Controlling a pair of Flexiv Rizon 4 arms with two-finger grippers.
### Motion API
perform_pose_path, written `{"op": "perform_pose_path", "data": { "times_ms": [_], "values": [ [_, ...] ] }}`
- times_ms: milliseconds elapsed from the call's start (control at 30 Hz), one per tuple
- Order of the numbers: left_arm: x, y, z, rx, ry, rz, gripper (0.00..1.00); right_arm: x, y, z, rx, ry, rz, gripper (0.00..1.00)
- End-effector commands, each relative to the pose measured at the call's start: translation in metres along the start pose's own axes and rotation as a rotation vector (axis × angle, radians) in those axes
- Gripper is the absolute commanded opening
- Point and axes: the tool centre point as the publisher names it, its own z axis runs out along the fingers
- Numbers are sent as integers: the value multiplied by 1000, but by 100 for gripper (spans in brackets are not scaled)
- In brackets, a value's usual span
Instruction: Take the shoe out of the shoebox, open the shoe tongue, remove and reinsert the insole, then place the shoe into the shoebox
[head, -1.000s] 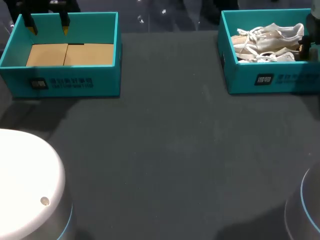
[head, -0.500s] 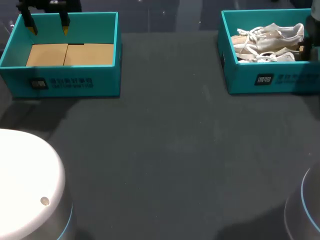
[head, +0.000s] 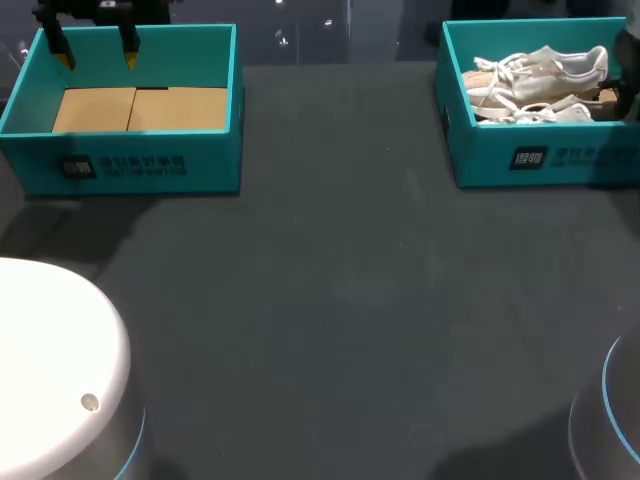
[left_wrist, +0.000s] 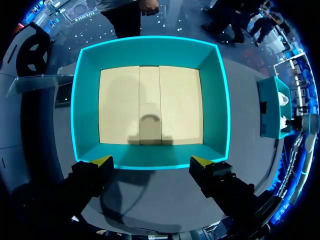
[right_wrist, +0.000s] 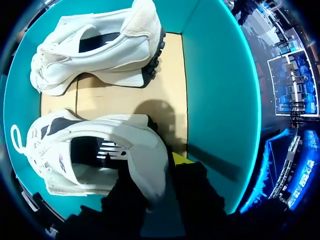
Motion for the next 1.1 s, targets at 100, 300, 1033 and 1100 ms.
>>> {"op": "perform_pose_path", "data": {
  "times_ms": [100,300,1033,1100],
  "values": [
    [0,0,0,0,-1,0,100,-4,-1,-14,-8,8,22,0],
    [0,0,0,0,-1,0,100,-7,1,-33,-27,21,55,0],
    [0,0,0,0,-1,0,100,-9,12,-133,-84,-32,140,0],
    [0,0,0,0,-1,0,100,-9,11,-147,-95,-32,139,0]
  ]
}}
